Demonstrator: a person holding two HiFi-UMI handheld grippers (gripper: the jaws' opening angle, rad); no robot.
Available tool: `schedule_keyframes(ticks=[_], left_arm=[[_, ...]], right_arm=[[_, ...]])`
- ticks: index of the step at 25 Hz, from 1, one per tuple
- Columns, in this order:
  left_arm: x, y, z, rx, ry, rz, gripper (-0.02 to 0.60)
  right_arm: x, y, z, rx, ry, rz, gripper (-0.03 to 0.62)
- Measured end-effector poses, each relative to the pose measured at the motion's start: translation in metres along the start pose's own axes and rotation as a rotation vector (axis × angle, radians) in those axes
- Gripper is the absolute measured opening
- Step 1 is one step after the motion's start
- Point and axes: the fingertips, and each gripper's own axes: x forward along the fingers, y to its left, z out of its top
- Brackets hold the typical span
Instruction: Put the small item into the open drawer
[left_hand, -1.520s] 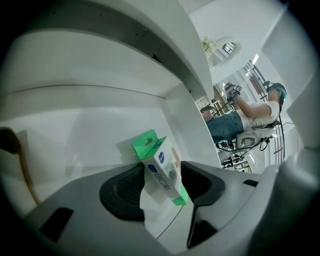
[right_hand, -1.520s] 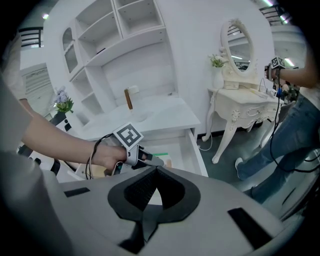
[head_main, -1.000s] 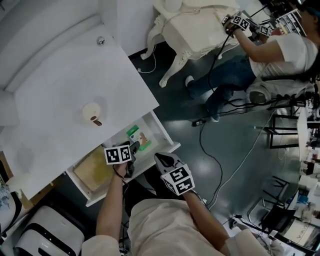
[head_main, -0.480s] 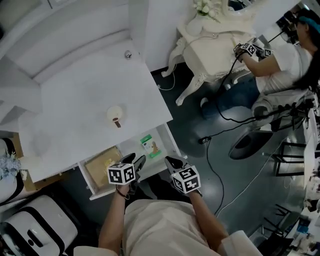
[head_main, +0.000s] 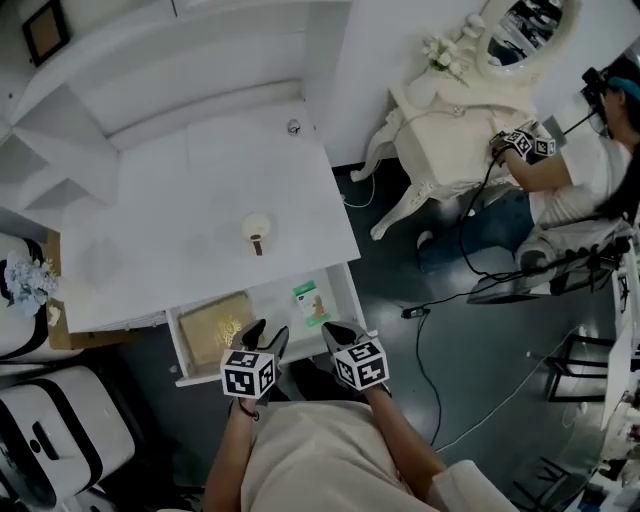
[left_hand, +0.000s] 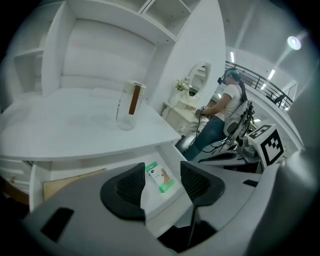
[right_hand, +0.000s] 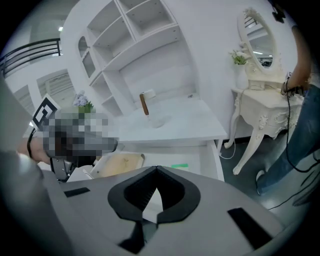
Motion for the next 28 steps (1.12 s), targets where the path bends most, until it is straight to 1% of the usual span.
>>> schedule_keyframes(ticks=[2,4,7,10,16,19,22,26,28], left_arm=[[-0.004,0.0,-0.004,0.034,-0.009,0.021,0.235],[-0.008,0.001,-0.008,0.051,-0.028,0.039,0.23],[-0.01,0.0,-0.011,0.049,-0.059,0.05,0.216],[-0.011,-0.002,-0.016,0.056,-0.06,0.051,0.193],[-0.007,-0.007,-0.025,0.072,-0.048,0.049,0.097],[-0.005,-0.007,-0.026,0.074,-0.038,0.049,0.062],[-0.001,-0.01,-0.028,0.1,-0.015,0.048,0.017],[0.001,-0.016,-0.031,0.089,-0.007,0.025,0.015],[0.001,-0.016,-0.032,0.087,-0.008,0.028,0.015]], right_arm=[[0.003,0.005,0.002,-0.032,0.011,0.009,0.025],[0.003,0.005,0.003,-0.056,0.019,0.011,0.025],[0.001,0.002,0.003,-0.073,0.025,0.006,0.025],[-0.001,0.0,0.001,-0.078,0.026,0.004,0.025],[-0.006,-0.008,-0.003,-0.068,0.026,-0.005,0.025],[-0.008,-0.01,-0.005,-0.059,0.025,-0.007,0.025],[-0.009,-0.013,-0.008,-0.053,0.028,-0.01,0.025],[-0.01,-0.015,-0.013,-0.039,0.035,-0.014,0.025],[-0.009,-0.015,-0.014,-0.037,0.038,-0.012,0.025]])
